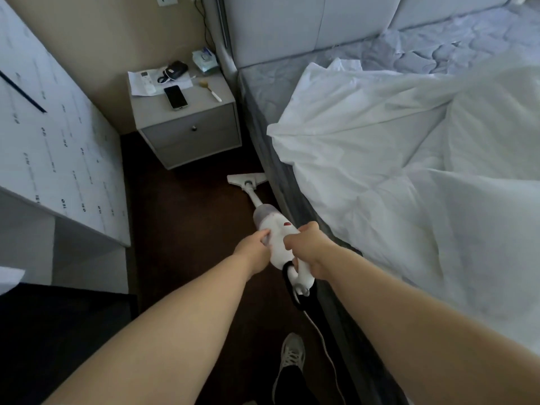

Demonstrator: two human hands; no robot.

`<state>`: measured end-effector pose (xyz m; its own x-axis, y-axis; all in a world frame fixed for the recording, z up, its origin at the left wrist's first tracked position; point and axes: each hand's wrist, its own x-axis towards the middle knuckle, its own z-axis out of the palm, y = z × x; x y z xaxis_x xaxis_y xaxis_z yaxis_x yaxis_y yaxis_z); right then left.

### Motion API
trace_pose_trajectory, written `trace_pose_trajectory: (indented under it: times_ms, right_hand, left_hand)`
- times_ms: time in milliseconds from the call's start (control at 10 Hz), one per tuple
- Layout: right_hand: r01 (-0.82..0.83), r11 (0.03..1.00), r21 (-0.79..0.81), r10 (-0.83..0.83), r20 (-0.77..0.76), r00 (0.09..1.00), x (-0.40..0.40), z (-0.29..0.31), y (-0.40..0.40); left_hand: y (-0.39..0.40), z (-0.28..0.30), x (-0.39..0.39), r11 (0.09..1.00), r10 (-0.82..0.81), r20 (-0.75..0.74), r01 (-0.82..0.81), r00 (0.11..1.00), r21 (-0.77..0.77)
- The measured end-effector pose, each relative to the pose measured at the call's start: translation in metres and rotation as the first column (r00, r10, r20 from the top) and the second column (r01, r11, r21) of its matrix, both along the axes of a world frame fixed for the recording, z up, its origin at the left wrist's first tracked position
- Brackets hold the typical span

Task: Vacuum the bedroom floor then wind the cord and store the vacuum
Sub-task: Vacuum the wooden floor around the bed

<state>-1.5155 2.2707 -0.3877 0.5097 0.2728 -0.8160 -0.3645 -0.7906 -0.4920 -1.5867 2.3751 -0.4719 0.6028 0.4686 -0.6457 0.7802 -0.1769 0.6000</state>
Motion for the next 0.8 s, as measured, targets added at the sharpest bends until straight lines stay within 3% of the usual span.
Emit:
trace_pose_trajectory:
  times_ms: [200,400,500,800]
  right_hand:
    - [0.097,0.994,0.057,-0.092,-0.084,0.992,0.059,-0.017,0.011]
    - [0.007,0.999,0.051,-0.003,-0.066,0.998,0.065,-0.017,0.009]
    - [-0.095,0.994,0.047,0.094,0.009,0.996,0.054,-0.003,0.003]
    - [-0.118,0.991,0.062,0.118,0.004,0.993,-0.020,0.009,-0.036]
  left_hand:
    - [0.017,0.006,0.051,0.998,0.048,0.000,-0.048,0.999,-0.028]
    - [0.013,0.005,0.052,0.997,0.072,-0.071,-0.075,0.995,-0.034]
    - [0.003,0.008,0.036,0.996,0.090,-0.062,-0.091,0.994,-0.017]
    - [-0.038,0.030,-0.048,0.997,0.070,-0.013,-0.071,0.997,-0.020]
